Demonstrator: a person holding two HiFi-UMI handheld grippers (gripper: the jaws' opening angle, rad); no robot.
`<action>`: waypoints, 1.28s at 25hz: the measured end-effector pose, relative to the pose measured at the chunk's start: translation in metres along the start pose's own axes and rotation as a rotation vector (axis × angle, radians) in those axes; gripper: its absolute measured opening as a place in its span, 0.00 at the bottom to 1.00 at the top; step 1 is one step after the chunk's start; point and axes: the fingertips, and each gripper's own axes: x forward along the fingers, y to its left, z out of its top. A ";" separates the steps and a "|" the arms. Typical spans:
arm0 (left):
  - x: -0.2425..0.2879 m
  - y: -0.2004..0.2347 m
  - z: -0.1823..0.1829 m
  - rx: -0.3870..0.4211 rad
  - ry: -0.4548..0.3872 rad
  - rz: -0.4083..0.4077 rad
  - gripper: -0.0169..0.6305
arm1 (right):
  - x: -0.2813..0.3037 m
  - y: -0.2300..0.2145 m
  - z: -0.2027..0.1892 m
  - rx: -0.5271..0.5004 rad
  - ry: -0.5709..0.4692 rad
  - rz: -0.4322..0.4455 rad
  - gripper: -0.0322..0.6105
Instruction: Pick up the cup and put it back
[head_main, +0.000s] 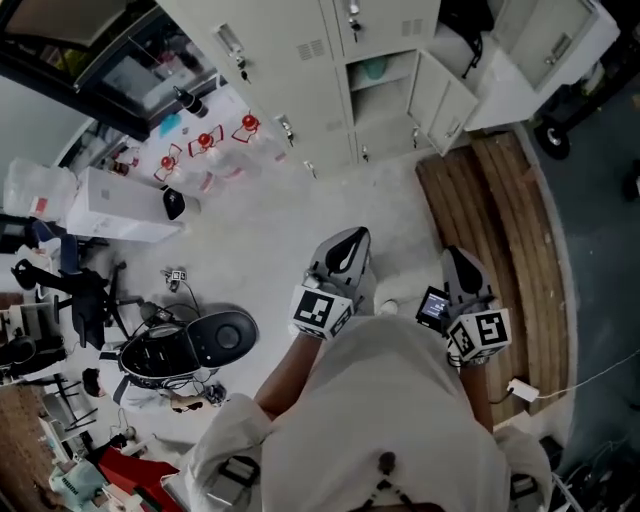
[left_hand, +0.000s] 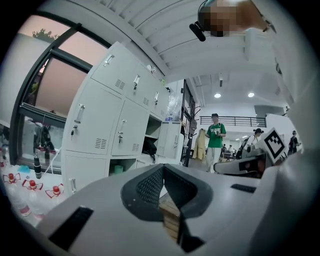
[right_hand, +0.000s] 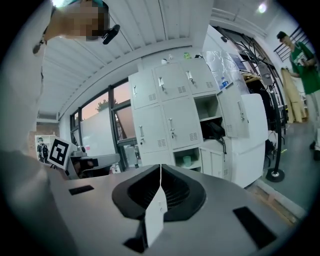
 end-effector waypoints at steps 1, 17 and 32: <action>0.013 0.009 0.002 -0.004 -0.001 -0.014 0.04 | 0.010 -0.007 0.004 0.002 0.002 -0.012 0.09; 0.161 0.125 0.030 0.006 -0.028 -0.140 0.04 | 0.151 -0.062 0.065 -0.038 -0.016 -0.134 0.09; 0.209 0.205 -0.068 -0.013 0.106 0.109 0.04 | 0.252 -0.113 -0.025 -0.014 0.152 0.065 0.09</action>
